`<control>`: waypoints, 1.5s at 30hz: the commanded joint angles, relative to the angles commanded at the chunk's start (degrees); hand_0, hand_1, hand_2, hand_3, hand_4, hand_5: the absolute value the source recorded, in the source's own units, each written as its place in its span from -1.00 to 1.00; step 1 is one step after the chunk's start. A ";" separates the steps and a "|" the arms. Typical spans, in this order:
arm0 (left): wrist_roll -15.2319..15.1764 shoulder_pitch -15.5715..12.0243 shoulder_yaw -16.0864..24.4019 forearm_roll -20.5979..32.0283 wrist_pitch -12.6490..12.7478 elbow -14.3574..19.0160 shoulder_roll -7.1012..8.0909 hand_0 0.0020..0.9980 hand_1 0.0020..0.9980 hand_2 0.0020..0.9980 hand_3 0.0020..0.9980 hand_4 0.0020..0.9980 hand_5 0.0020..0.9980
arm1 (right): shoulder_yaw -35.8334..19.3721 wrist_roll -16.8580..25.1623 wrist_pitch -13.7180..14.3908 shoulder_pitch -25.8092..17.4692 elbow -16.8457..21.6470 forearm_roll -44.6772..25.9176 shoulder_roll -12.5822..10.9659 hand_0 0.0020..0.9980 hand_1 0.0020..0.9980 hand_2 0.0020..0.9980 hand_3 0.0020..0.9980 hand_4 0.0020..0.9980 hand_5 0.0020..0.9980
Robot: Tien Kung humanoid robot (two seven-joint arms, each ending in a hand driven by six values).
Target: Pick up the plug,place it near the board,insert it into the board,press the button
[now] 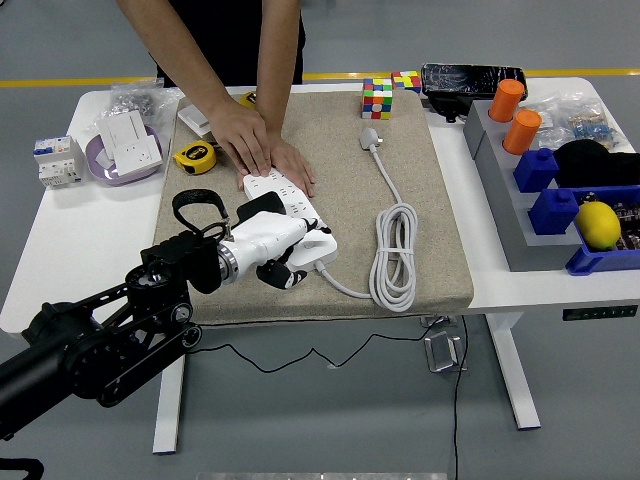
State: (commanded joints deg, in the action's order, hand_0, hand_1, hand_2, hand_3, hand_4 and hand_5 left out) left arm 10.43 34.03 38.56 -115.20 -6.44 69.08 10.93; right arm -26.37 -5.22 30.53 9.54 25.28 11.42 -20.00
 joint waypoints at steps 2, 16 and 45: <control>-0.02 0.14 0.11 -0.17 0.01 -1.19 -0.43 -0.73 -0.99 -0.73 0.76 0.40 -1.00 | 0.05 -0.02 0.00 0.01 0.01 -0.01 -0.01 0.86 0.79 0.64 0.63 1.00 1.00; -0.22 0.02 0.12 -0.11 -0.10 -2.64 -0.04 -0.74 -0.99 -0.73 0.73 0.40 -1.00 | 0.07 -0.03 -0.03 -0.05 -0.03 -0.01 -0.05 0.86 0.79 0.64 0.63 1.00 1.00; 0.21 -0.05 -1.15 -0.64 -2.50 -2.89 1.23 -0.74 -0.99 -0.73 0.71 0.40 -1.00 | -0.09 -0.02 -0.04 -0.13 -0.03 -0.01 -0.15 0.85 0.79 0.64 0.63 1.00 1.00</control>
State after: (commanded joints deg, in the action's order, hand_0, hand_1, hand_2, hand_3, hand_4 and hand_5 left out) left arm 10.65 33.98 37.41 -115.84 -8.94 66.19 12.17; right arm -26.46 -5.24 30.49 9.41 25.24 11.40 -20.15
